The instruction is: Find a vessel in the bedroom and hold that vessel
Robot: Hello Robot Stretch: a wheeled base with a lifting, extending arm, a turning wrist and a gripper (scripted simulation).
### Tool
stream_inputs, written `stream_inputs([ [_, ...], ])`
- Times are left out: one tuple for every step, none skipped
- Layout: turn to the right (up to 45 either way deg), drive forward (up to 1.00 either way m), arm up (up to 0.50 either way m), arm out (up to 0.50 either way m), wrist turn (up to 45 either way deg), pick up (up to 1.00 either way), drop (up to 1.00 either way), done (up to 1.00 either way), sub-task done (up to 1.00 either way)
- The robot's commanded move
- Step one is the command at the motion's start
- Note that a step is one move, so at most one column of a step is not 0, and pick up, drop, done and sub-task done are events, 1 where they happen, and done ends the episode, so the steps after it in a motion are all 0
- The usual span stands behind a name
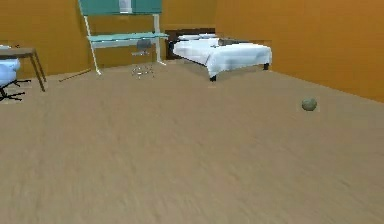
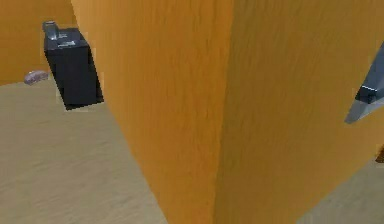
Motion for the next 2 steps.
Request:
stream_inputs([
  [0.0, 0.2, 0.0, 0.0, 0.0, 0.0, 0.0, 0.0, 0.0],
  [45.0, 0.0, 0.0, 0.0, 0.0, 0.0, 0.0, 0.0, 0.0],
])
